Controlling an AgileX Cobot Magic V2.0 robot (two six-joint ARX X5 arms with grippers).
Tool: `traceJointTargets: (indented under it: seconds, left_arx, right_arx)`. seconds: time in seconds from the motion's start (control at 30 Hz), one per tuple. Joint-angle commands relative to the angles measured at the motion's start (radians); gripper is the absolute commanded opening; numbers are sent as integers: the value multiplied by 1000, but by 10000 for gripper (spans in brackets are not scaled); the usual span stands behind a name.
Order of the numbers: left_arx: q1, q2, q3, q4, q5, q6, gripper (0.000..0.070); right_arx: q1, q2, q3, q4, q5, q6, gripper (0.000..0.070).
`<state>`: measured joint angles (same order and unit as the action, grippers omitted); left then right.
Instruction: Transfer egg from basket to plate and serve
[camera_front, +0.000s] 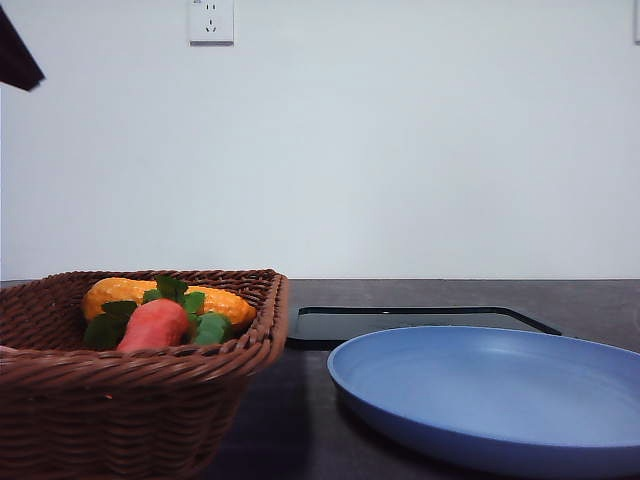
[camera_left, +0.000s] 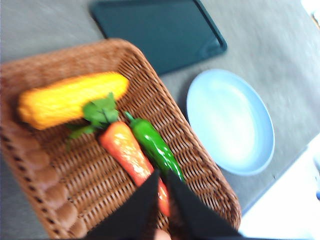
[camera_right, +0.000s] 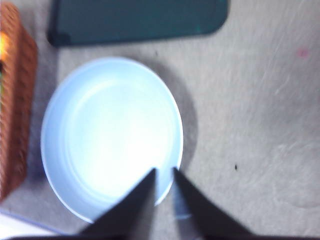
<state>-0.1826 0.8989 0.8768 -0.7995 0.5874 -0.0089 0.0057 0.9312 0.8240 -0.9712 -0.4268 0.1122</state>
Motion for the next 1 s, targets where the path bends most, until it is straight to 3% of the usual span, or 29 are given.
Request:
traceJointTargets:
  seconds: [0.0,0.07,0.13,0.4,0.83,0.97]
  left_arx:
    - [-11,16,14,8,11,23,190]
    - [-20,24,14,10,11,16,286]
    - [-23,26,14,12,11,16,327]
    - [-23,25,14,13,11,16,326]
    - [-29,25,14,-11,11,16,325]
    - [-29,25,14,-25,11,16,325]
  right_arx:
    - [8,19,-13,16,-3,0,214]
    - [12,23,-45,52,-4,25,226]
    - [16,23,-84,97,-4,51,226]
    - [36,59,-284,355,-37,191,226]
    - [78,263,-321,486,-107,194,205]
    - [78,301,-321,515,-107,192,156]
